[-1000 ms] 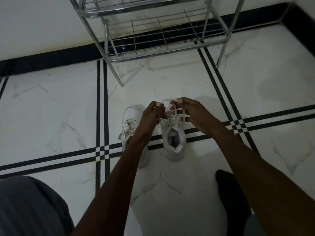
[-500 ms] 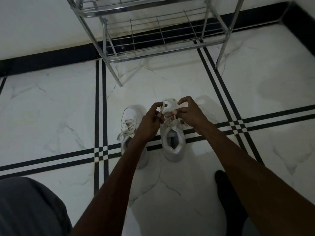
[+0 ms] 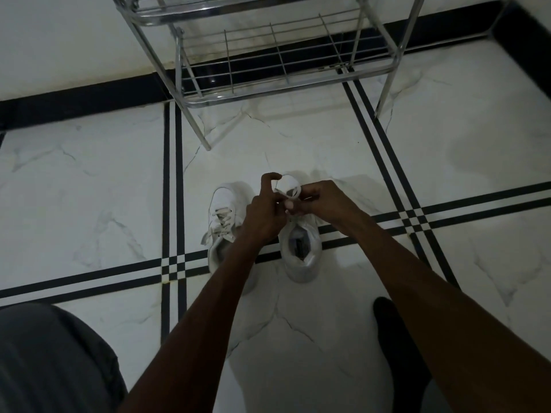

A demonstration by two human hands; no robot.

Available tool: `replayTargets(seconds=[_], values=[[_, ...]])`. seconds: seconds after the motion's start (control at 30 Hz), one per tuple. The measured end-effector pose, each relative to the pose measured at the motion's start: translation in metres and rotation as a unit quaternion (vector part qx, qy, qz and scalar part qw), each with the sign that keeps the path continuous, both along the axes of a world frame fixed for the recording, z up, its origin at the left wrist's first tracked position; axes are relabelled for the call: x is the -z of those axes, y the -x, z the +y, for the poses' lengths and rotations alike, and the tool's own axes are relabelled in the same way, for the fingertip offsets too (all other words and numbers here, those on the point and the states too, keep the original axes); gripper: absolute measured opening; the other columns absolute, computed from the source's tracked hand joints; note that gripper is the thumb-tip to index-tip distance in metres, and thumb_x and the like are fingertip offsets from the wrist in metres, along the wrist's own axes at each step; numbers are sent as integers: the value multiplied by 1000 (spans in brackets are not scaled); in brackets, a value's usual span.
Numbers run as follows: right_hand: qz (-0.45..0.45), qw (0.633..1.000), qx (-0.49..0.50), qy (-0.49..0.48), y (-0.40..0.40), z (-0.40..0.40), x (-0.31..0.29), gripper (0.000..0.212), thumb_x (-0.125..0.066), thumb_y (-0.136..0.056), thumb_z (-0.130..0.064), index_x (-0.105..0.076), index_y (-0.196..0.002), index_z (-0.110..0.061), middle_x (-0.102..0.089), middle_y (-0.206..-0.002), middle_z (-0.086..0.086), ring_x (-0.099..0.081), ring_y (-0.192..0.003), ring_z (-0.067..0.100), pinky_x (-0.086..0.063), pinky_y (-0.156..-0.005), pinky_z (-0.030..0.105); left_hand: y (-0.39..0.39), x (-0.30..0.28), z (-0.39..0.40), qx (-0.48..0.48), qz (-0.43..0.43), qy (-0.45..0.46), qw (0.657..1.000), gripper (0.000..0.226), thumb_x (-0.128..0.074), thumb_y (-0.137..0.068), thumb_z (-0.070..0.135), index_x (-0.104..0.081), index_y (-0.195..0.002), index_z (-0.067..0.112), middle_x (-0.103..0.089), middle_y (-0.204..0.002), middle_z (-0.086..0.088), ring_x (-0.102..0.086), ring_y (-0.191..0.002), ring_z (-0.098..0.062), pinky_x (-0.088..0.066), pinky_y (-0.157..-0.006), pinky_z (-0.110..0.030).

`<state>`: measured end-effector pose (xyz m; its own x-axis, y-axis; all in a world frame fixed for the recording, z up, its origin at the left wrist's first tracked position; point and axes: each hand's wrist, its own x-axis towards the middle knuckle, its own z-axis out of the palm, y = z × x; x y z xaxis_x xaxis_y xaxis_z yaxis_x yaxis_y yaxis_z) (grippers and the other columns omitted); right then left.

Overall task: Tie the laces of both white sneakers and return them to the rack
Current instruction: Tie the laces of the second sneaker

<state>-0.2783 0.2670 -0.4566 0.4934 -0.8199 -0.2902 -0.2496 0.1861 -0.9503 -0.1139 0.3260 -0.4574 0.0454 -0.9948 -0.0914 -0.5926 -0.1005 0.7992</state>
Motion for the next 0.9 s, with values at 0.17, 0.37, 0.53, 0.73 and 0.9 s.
replayTargets(seconds=[0.17, 0.37, 0.53, 0.73, 0.9], values=[[-27, 986, 159, -47, -10, 3, 4, 22, -78, -83, -24, -79, -97, -7, -77, -90, 21, -73, -80, 28, -61, -82, 42, -1, 8, 0, -27, 61, -12, 998, 69, -57, -99, 2, -20, -157, 9, -80, -99, -13, -74, -88, -25, -55, -82, -34], [115, 987, -7, 116, 3, -8, -1, 16, -83, -77, -15, -81, -93, -14, -79, -90, 8, -75, -80, 21, -62, -78, 32, -9, 12, 0, -111, 133, -68, 982, 61, -65, -97, 3, -33, -149, 11, -78, -107, -15, -65, -73, -4, -48, -65, -18], [251, 920, -13, 300, -2, -10, -4, 9, -84, -72, -16, -81, -77, -22, -77, -80, -2, -65, -67, 8, -60, -70, 32, -6, 9, 0, -107, 170, -53, 978, 48, -68, -99, 11, -46, -142, 10, -79, -107, -9, -74, -79, 4, -50, -67, -8], [203, 928, 83, 300, -11, 3, 3, 11, -82, -75, -14, -72, -76, -10, -72, -72, 2, -67, -62, 12, -57, -62, 28, -11, 13, 2, -73, 197, -38, 977, 43, -55, -102, 2, -50, -142, 13, -78, -120, -9, -75, -110, -21, -59, -96, -36], [125, 956, 125, 233, -7, 3, 1, 15, -85, -74, -15, -74, -76, -5, -73, -72, 3, -67, -63, 5, -52, -60, 11, -9, 14, -6, -46, 140, -35, 988, 40, -61, -99, 1, -65, -137, 13, -76, -122, -10, -74, -110, -20, -61, -95, -37]])
